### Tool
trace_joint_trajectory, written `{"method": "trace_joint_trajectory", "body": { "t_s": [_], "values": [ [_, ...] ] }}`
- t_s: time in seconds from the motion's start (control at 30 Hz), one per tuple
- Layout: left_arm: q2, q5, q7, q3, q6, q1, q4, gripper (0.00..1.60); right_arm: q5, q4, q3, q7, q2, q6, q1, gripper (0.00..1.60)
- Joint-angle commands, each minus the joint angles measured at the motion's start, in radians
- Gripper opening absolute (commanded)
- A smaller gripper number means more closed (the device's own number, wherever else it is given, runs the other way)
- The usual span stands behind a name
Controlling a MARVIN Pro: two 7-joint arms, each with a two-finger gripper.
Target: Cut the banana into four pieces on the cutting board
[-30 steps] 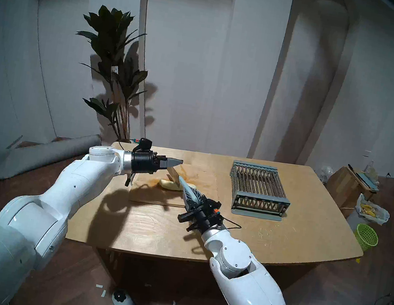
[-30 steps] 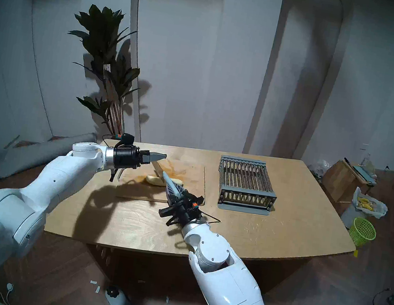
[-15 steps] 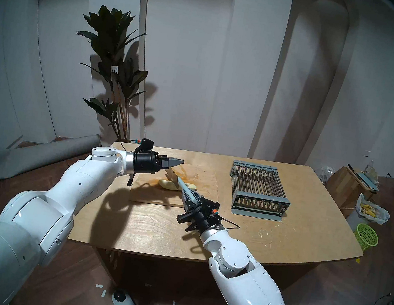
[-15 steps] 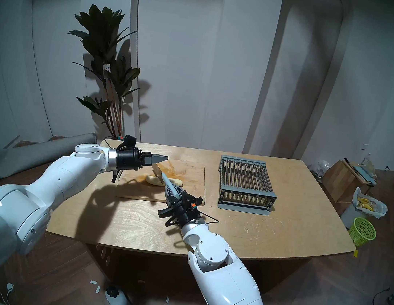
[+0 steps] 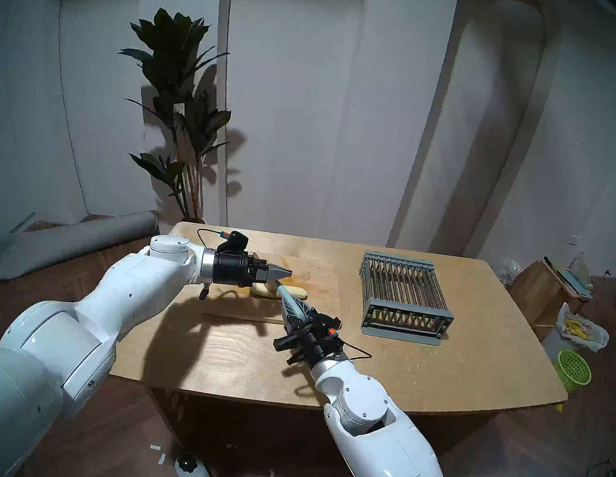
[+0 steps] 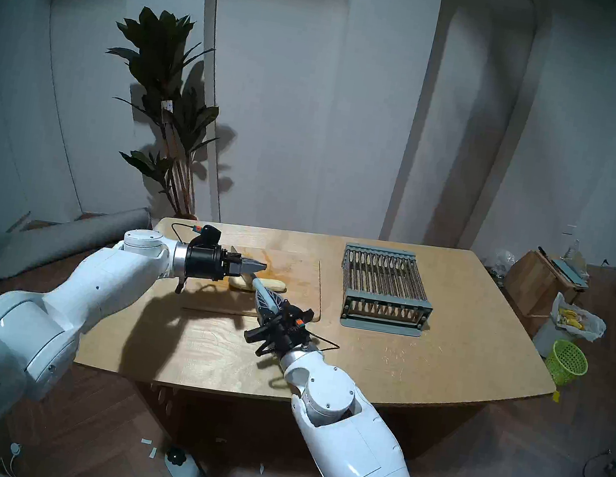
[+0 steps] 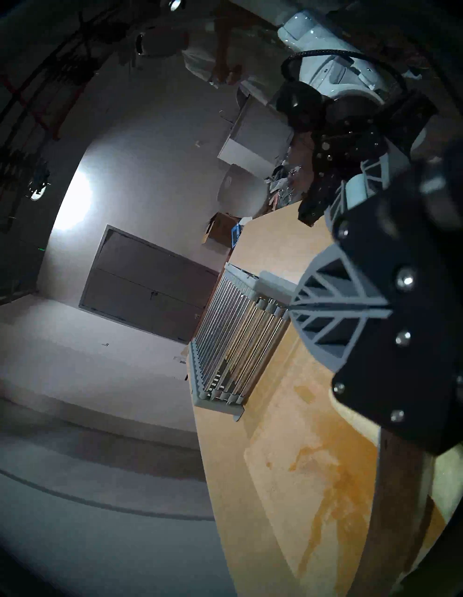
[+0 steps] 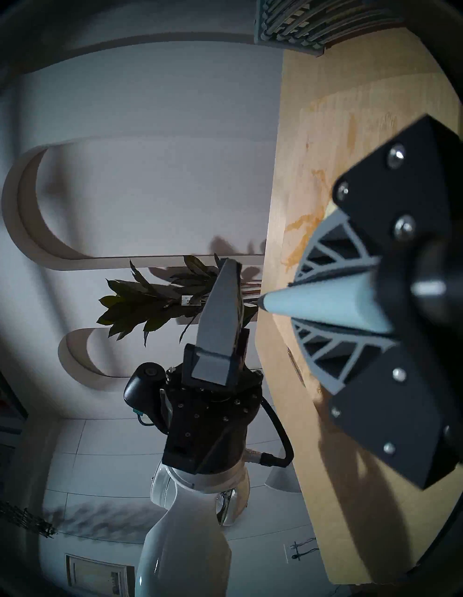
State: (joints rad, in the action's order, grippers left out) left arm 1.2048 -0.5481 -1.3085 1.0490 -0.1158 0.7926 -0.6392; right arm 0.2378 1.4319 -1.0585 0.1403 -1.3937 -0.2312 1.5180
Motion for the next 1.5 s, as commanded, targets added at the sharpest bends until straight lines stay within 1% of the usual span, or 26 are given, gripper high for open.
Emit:
{"method": "trace_joint_trajectory", "body": {
  "t_s": [0.0, 0.17, 0.3, 0.8, 1.1, 1.43, 1.47],
  "values": [
    [-0.023, 0.027, 0.065, -0.003, 0.023, 0.024, -0.068, 0.00, -0.001, 0.024, -0.001, -0.004, -0.013, -0.015, -0.014, 0.00],
    [-0.039, 0.052, 0.128, -0.012, 0.032, 0.056, -0.108, 0.00, 0.001, 0.022, -0.001, -0.006, -0.013, -0.018, -0.014, 0.00],
    [-0.045, 0.058, 0.159, -0.014, 0.027, 0.075, -0.125, 0.00, 0.002, 0.023, -0.003, -0.008, -0.011, -0.017, -0.013, 0.00],
    [-0.060, 0.043, 0.176, -0.017, 0.013, 0.139, -0.163, 0.00, 0.001, 0.027, -0.007, -0.016, -0.003, -0.013, -0.004, 0.00],
    [-0.063, 0.043, 0.178, -0.035, 0.014, 0.172, -0.169, 0.00, -0.001, 0.024, -0.009, -0.022, -0.002, -0.013, 0.006, 0.00],
    [-0.055, 0.045, 0.173, -0.055, 0.015, 0.176, -0.152, 0.00, 0.001, 0.021, -0.013, -0.027, -0.005, -0.012, 0.011, 0.00],
    [-0.048, 0.046, 0.174, -0.060, 0.015, 0.171, -0.140, 0.00, 0.003, 0.016, -0.015, -0.027, -0.006, -0.012, 0.010, 0.00]
  ]
}}
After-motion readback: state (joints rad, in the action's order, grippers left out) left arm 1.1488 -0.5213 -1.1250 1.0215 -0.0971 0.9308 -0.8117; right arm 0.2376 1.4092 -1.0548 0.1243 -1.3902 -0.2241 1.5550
